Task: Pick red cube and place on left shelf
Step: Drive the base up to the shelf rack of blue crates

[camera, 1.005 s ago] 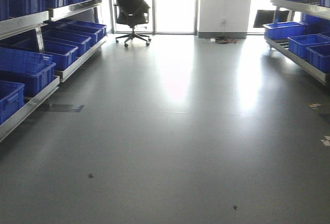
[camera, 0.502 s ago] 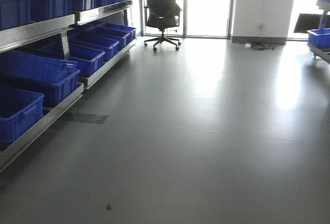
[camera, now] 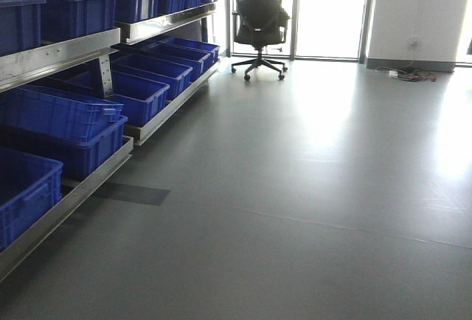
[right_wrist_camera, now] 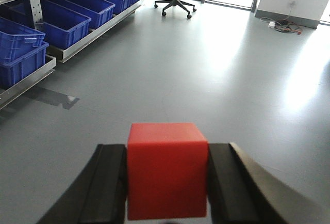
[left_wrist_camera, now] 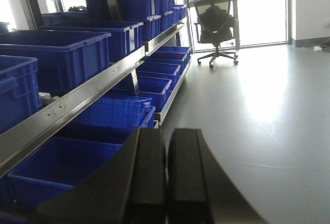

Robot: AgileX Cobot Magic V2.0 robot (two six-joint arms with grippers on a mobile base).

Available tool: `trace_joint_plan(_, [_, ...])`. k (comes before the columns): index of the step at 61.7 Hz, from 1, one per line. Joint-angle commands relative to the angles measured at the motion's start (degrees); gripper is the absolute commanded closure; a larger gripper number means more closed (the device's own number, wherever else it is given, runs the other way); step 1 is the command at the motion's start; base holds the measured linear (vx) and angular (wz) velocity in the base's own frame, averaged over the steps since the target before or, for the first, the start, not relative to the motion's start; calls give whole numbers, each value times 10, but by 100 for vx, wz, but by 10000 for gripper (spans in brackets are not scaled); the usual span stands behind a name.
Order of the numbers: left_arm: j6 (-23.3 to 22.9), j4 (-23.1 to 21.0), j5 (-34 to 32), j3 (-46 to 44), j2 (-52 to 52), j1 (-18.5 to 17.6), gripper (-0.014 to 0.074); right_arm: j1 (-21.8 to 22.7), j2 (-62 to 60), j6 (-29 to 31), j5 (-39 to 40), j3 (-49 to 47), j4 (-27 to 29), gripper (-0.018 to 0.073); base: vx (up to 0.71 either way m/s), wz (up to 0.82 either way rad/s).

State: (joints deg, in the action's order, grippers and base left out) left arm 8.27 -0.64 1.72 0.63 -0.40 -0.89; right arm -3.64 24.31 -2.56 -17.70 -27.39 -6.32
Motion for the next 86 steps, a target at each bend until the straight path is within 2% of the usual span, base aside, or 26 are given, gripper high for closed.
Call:
trace_joint_plan(1, [0,-3,-52,13,4,-3,491,4,6,1,50,-19,-5,500,57,9])
trace_joint_plan(43, [0,-3,-52,13,4,-3,491,4,6,1,50,-19,-5,500,54,27])
trace_joint_plan(86, [0,-3,-52,13,4,-3,491,4,6,1,50,-19,-5,500,39,61])
